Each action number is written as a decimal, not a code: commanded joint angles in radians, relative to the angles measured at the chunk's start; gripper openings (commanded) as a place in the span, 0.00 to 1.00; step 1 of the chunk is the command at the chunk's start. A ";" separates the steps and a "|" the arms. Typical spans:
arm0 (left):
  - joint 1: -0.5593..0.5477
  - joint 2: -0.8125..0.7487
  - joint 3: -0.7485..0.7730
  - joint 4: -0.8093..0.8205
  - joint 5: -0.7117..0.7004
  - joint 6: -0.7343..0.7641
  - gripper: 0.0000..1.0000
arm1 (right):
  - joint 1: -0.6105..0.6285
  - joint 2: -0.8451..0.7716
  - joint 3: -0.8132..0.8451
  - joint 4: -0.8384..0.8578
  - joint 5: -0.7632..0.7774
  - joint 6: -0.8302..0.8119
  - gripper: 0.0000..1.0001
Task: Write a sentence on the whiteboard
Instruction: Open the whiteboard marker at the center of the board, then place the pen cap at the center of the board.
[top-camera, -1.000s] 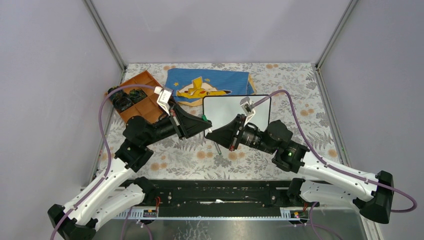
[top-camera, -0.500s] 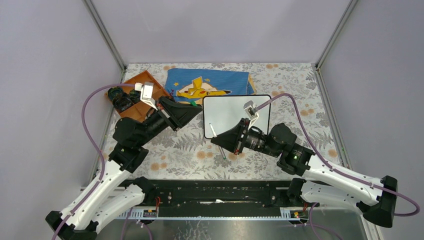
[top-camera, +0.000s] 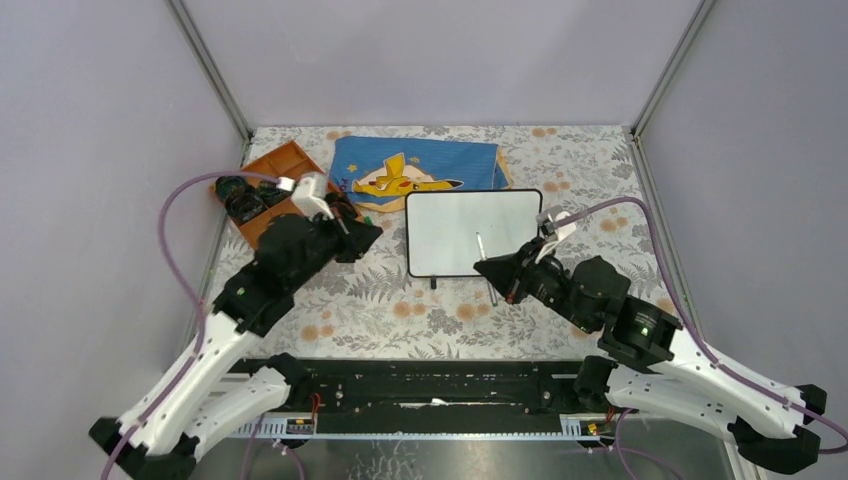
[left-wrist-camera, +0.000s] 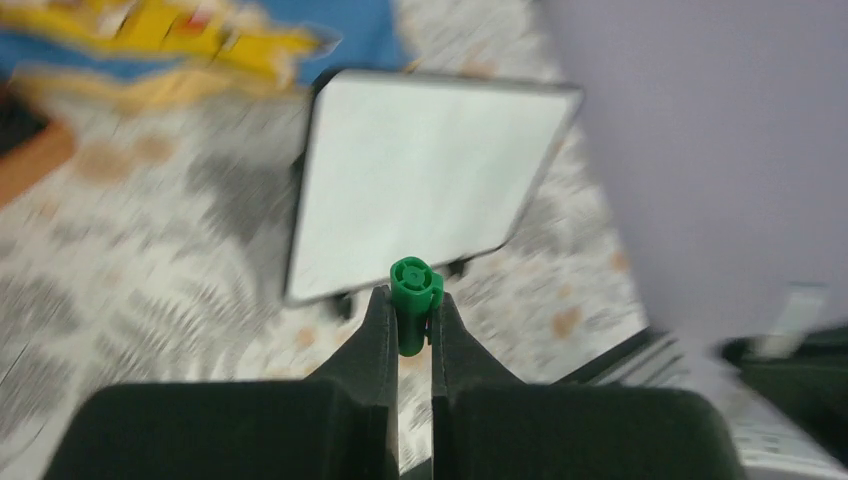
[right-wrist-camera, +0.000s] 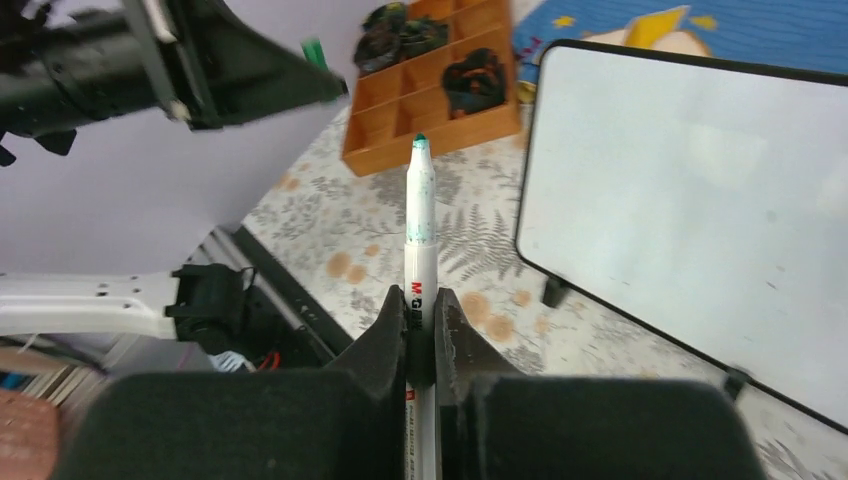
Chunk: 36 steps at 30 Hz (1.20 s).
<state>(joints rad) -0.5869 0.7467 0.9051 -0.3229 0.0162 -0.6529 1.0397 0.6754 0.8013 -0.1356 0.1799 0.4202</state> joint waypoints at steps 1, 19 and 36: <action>0.004 0.160 -0.021 -0.316 -0.092 0.031 0.00 | -0.001 -0.041 0.001 -0.113 0.143 -0.023 0.00; 0.015 0.656 -0.064 -0.260 -0.131 -0.033 0.10 | -0.002 -0.083 -0.034 -0.116 0.128 0.006 0.00; 0.015 0.740 -0.131 -0.158 -0.084 -0.050 0.18 | -0.001 -0.067 -0.036 -0.111 0.123 0.013 0.00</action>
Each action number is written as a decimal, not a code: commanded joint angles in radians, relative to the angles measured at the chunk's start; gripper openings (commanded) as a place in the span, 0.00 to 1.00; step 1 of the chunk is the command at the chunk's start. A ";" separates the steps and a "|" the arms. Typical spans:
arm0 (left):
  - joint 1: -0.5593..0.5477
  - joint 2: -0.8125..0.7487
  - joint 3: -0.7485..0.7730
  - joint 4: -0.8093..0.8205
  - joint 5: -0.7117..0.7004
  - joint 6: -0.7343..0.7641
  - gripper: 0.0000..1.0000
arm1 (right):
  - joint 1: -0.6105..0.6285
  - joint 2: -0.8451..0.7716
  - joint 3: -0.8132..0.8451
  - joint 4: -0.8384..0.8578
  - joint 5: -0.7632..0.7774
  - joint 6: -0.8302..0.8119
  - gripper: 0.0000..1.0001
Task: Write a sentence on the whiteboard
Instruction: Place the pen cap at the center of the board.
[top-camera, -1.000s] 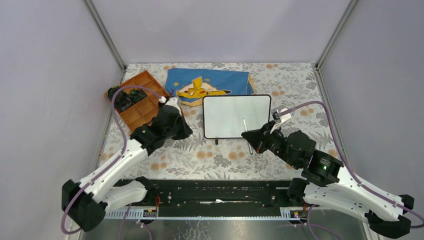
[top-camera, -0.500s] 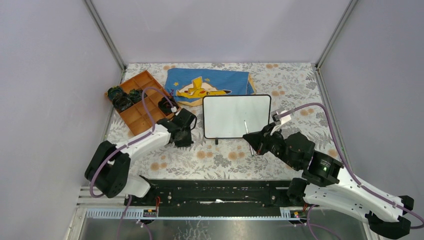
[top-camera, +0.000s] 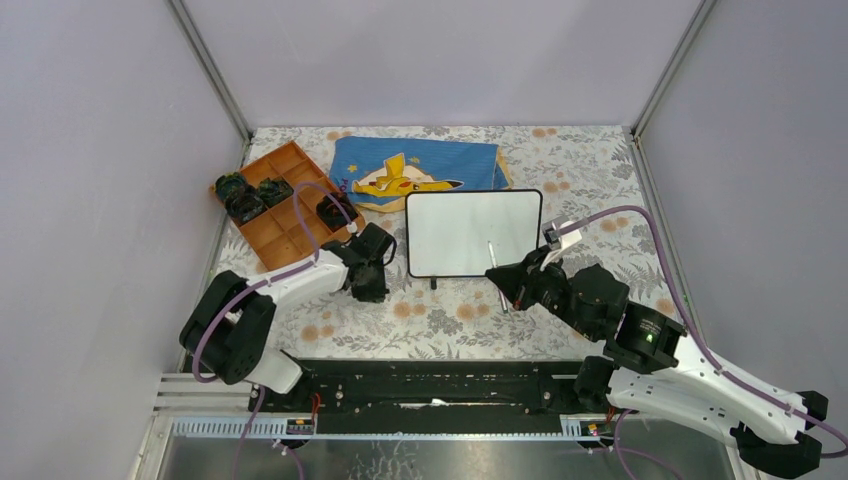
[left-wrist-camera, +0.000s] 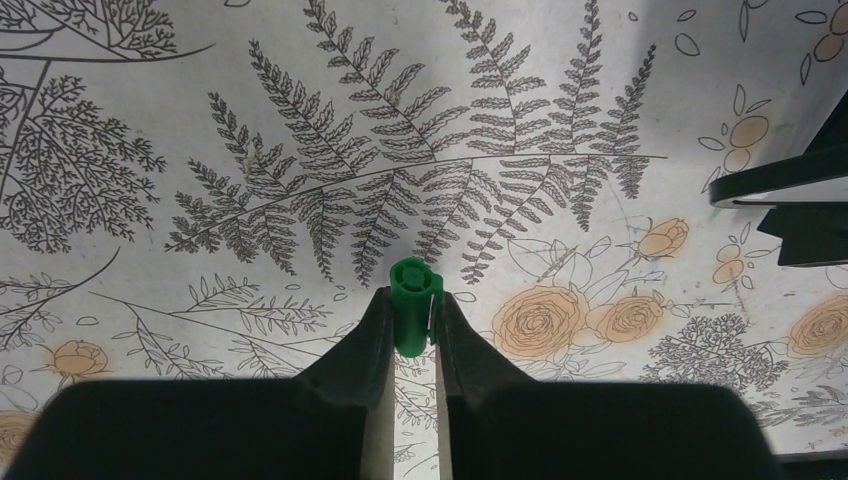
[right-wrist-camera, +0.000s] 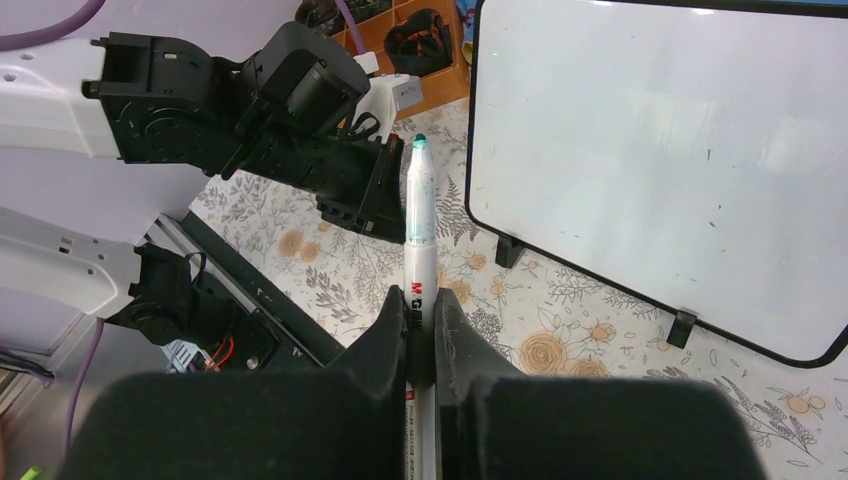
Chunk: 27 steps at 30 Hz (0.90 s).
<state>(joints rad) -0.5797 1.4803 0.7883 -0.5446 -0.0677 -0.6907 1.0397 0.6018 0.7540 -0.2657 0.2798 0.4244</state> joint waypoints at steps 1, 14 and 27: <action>0.007 0.010 -0.017 0.065 -0.001 -0.012 0.20 | -0.001 0.007 0.011 0.020 0.022 0.008 0.00; 0.007 0.027 -0.063 0.110 0.011 -0.026 0.31 | -0.001 0.022 0.015 0.021 0.018 0.008 0.00; 0.007 -0.023 -0.052 0.092 0.012 -0.036 0.40 | -0.001 0.026 0.010 0.023 0.017 0.008 0.00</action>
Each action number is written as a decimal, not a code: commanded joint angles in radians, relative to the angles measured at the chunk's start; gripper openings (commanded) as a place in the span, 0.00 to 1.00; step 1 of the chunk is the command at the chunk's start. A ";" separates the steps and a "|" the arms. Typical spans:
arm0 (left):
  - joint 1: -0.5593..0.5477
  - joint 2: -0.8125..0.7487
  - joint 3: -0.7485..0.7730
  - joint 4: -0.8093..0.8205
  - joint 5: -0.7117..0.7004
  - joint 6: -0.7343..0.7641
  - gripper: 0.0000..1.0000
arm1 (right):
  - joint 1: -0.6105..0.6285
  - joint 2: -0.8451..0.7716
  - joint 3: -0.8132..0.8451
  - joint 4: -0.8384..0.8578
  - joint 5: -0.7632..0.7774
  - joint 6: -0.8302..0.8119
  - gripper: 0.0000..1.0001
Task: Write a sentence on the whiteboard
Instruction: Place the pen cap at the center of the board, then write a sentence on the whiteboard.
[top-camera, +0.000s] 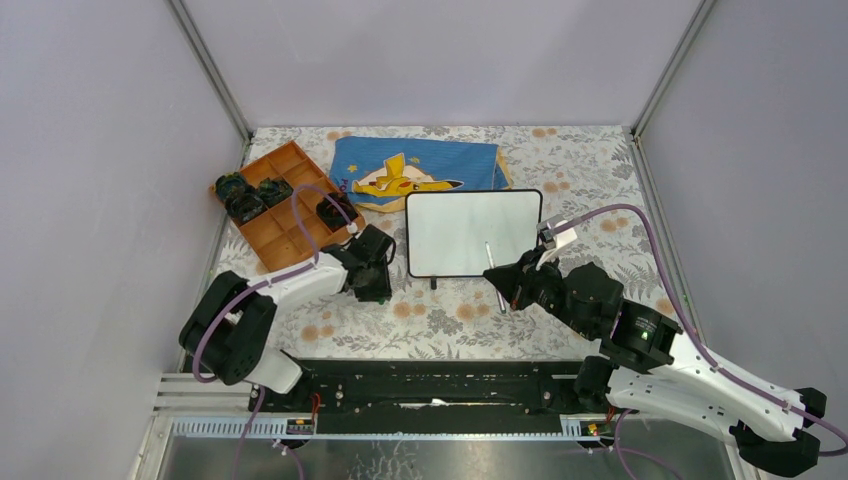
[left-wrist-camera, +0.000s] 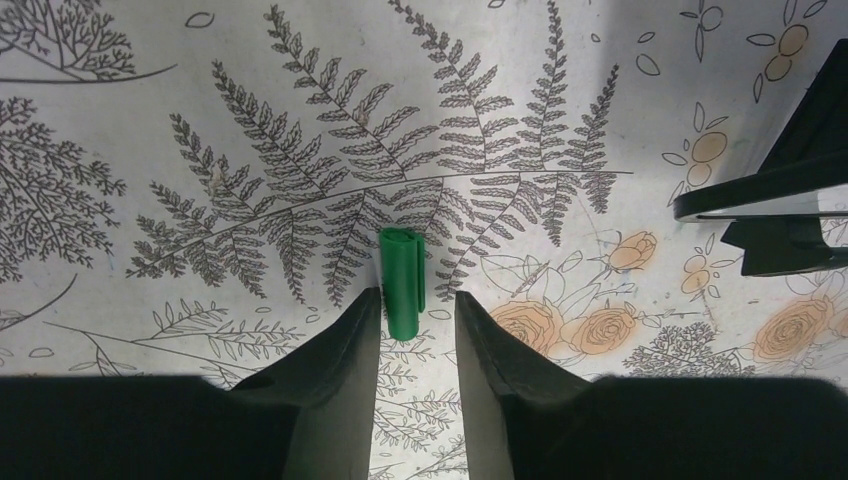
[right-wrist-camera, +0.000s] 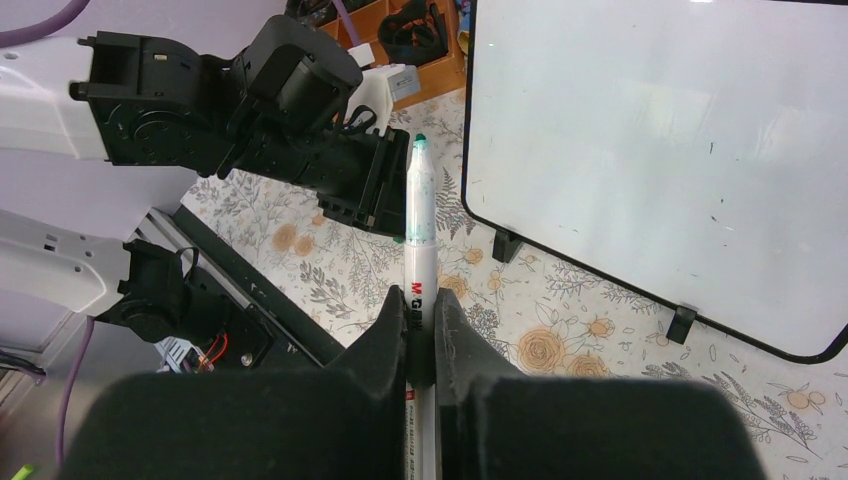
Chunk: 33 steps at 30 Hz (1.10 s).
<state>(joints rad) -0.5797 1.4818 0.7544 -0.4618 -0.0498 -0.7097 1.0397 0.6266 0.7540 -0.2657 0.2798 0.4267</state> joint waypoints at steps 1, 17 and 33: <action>0.007 -0.034 -0.015 0.005 -0.007 -0.019 0.41 | -0.001 0.002 0.011 0.023 0.014 0.006 0.00; 0.007 -0.344 0.196 -0.144 0.034 0.024 0.74 | -0.001 0.031 0.066 0.006 -0.029 -0.037 0.00; 0.008 -0.821 -0.085 0.802 0.523 0.008 0.93 | -0.001 0.097 0.107 0.238 -0.352 -0.099 0.00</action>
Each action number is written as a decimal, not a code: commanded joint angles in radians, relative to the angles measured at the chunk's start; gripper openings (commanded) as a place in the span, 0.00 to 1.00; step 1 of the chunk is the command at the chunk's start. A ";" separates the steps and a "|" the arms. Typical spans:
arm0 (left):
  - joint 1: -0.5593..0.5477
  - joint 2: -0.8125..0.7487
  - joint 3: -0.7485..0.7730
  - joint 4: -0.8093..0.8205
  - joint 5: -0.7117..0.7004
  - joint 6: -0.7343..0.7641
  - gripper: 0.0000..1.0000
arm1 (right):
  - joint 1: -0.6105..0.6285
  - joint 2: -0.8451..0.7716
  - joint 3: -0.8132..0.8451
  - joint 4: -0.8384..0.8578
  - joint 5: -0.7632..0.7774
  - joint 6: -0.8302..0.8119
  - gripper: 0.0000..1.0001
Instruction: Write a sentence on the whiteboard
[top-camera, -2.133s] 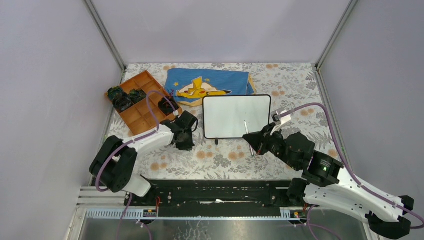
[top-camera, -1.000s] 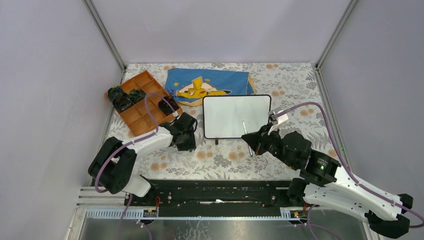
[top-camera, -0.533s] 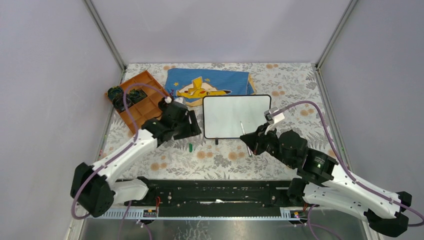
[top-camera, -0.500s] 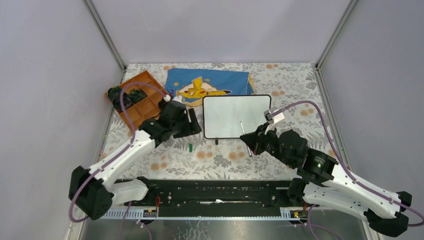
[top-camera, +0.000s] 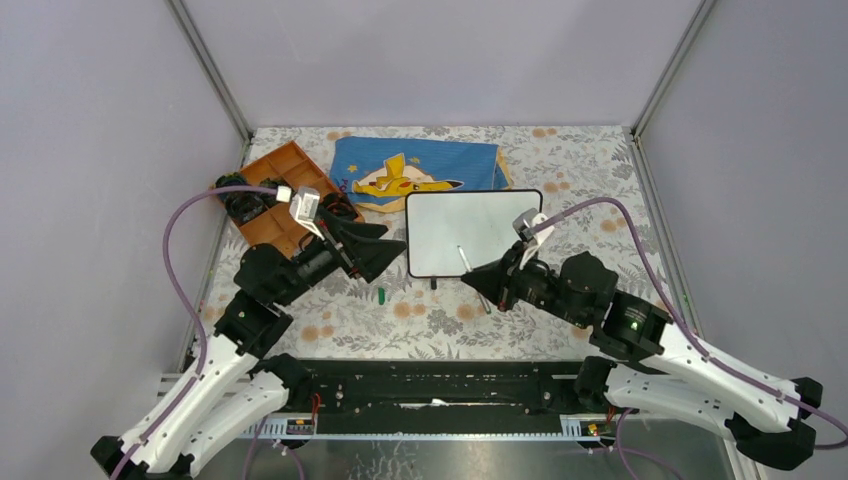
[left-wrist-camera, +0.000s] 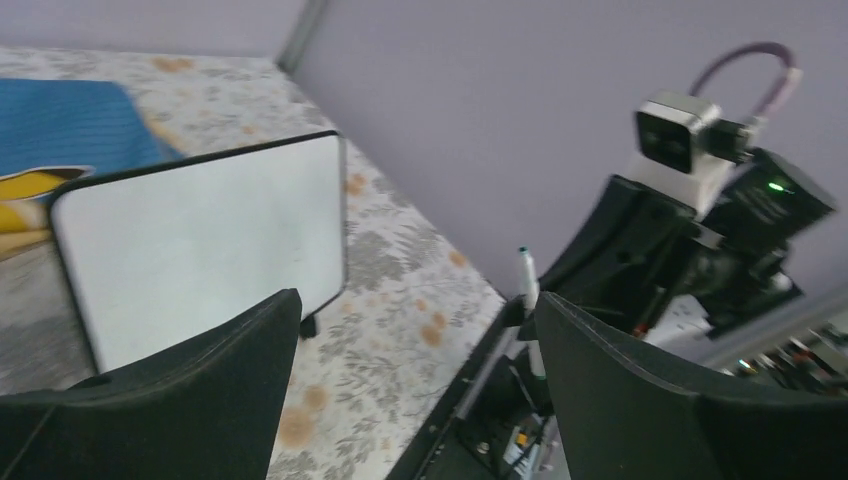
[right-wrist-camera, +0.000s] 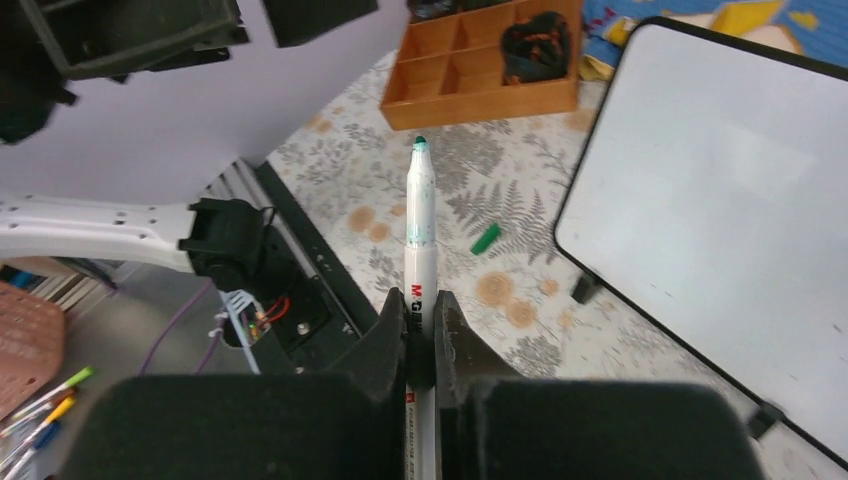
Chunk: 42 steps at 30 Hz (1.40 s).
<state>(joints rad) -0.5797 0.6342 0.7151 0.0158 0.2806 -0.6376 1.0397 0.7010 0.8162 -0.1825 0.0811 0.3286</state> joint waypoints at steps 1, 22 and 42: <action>0.007 0.048 -0.036 0.336 0.228 -0.079 0.93 | -0.001 0.030 0.044 0.187 -0.174 0.009 0.00; -0.006 0.173 0.007 0.562 0.538 -0.234 0.67 | -0.001 0.202 0.101 0.405 -0.335 0.100 0.00; -0.025 0.183 0.014 0.524 0.528 -0.244 0.12 | -0.001 0.232 0.120 0.393 -0.397 0.090 0.00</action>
<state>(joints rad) -0.5957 0.8192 0.6968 0.5137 0.7910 -0.8818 1.0397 0.9306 0.8845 0.1703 -0.2905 0.4229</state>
